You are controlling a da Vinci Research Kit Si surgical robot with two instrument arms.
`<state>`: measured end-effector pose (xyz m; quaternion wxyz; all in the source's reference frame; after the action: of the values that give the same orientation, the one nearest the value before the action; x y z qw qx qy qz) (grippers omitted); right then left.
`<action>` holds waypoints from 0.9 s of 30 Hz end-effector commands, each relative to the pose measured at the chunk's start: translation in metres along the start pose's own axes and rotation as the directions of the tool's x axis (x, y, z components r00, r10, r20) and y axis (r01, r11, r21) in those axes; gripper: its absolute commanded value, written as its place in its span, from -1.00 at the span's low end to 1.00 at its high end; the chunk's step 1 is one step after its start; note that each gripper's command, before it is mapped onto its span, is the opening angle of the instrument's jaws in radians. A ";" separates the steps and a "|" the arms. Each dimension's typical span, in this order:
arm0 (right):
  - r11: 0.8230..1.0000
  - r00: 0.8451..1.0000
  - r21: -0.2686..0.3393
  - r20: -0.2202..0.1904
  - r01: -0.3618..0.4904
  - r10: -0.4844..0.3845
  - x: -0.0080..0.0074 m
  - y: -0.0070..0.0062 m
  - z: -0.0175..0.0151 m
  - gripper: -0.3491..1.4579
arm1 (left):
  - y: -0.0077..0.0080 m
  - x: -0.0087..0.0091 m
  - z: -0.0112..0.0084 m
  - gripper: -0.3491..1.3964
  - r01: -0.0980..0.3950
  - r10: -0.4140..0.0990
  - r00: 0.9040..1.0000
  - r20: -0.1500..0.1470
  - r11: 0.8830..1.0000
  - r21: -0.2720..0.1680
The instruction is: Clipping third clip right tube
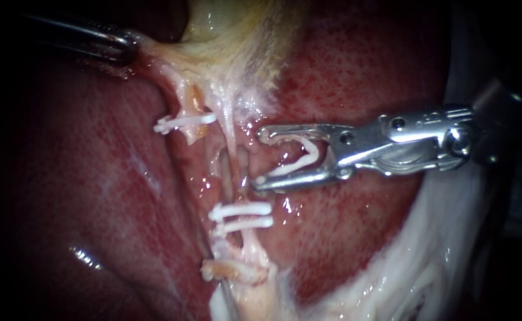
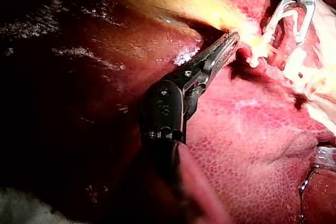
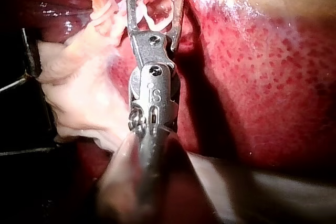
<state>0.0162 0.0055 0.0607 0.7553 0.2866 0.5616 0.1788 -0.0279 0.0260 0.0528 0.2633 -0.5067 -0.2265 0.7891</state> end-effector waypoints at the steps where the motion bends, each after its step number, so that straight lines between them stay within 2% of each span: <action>1: 1.000 1.000 0.009 -0.004 -0.010 0.010 -0.0003 0.0003 0.0004 -0.06 | 0.0000 0.0000 0.0000 -1.00 0.000 0.000 1.000 0.000 1.000 0.000; 6: 0.997 0.998 0.051 -0.023 -0.061 0.062 -0.0015 0.0013 0.0020 -0.06 | 0.0000 0.0000 0.0000 -1.00 0.000 0.000 1.000 0.000 1.000 0.000; 11: 0.991 0.994 0.096 -0.047 -0.093 0.097 -0.0019 0.0018 0.0033 -0.06 | 0.0000 0.0000 0.0000 -1.00 0.000 0.000 1.000 0.000 1.000 0.000; 21: 0.966 0.970 0.202 -0.149 -0.159 0.191 -0.0007 0.0021 0.0051 -0.07 | 0.0000 0.0000 0.0002 -1.00 0.000 0.000 1.000 0.000 1.000 0.001; 24: 0.962 0.966 0.220 -0.166 -0.159 0.198 -0.0001 0.0018 0.0049 -0.07 | -0.0001 0.0000 0.0002 -1.00 0.000 0.000 1.000 0.000 1.000 0.001; 27: 0.960 0.965 0.228 -0.165 -0.161 0.201 0.0007 0.0012 0.0044 -0.07 | -0.0001 0.0000 0.0002 -1.00 0.000 0.000 1.000 0.000 1.000 0.000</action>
<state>0.0206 0.0059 0.0615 0.6441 0.3985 0.6172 0.2134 -0.0281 0.0261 0.0529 0.2636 -0.5066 -0.2259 0.7892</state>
